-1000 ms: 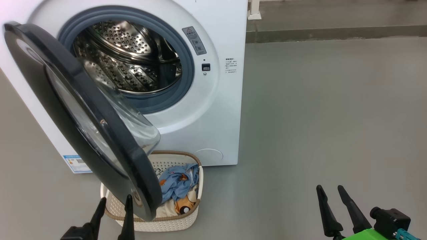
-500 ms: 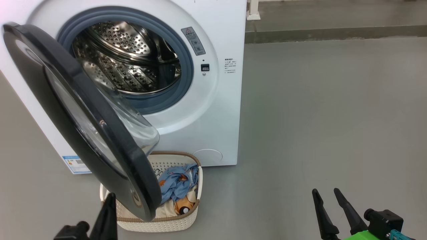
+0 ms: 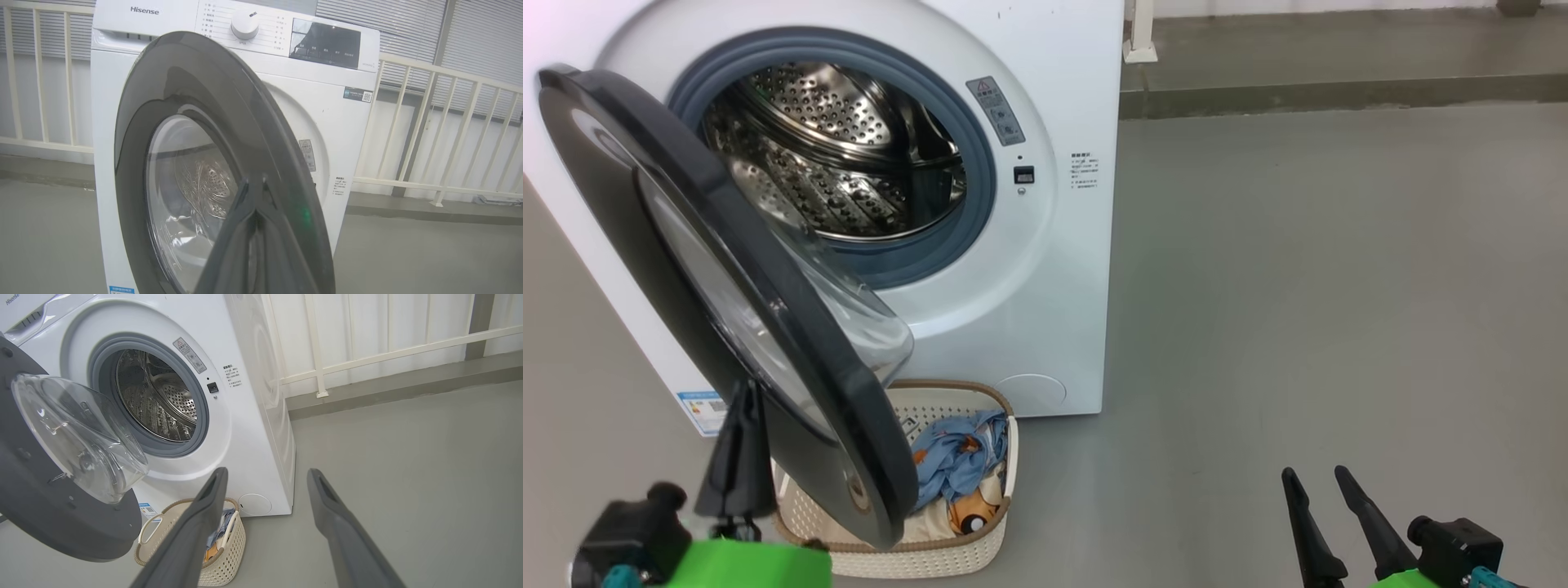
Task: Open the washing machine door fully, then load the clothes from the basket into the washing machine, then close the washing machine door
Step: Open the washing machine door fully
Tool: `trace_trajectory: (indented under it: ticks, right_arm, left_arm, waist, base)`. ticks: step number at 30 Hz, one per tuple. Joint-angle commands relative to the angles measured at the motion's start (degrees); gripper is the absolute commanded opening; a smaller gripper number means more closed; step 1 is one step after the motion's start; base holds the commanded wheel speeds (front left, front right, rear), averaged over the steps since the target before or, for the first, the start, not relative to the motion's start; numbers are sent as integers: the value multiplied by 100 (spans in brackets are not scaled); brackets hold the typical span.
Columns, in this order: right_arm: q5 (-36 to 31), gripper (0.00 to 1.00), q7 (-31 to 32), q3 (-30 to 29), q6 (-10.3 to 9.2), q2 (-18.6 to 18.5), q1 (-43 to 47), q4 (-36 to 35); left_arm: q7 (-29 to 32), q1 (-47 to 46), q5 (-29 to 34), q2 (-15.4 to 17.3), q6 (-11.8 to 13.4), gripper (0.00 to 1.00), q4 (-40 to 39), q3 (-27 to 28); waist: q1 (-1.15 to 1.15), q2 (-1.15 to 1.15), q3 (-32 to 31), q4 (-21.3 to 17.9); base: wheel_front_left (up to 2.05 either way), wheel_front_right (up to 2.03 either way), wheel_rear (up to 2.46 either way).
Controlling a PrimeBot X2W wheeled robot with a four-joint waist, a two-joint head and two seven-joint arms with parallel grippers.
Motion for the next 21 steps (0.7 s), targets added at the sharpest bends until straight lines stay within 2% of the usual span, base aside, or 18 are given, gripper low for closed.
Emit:
trace_trajectory:
  ticks: [1,8,21]
  right_arm:
    - [-33,100,-52,171,10,-20,-252,-110]
    - [-17,100,-76,205,10,-20,-274,-55]
    - [25,100,-127,267,10,-20,-312,21]
  left_arm:
    - [-37,-325,38,61,23,0,-223,194]
    - [-37,-614,-297,61,182,0,-397,-9]
    - [-37,-971,-382,61,349,0,57,-1174]
  waist:
    - [0,0,-19,-11]
    - [0,0,-68,-63]
    - [0,0,-82,-187]
  base:
    - [0,0,0]
    - [0,0,0]
    - [0,0,0]
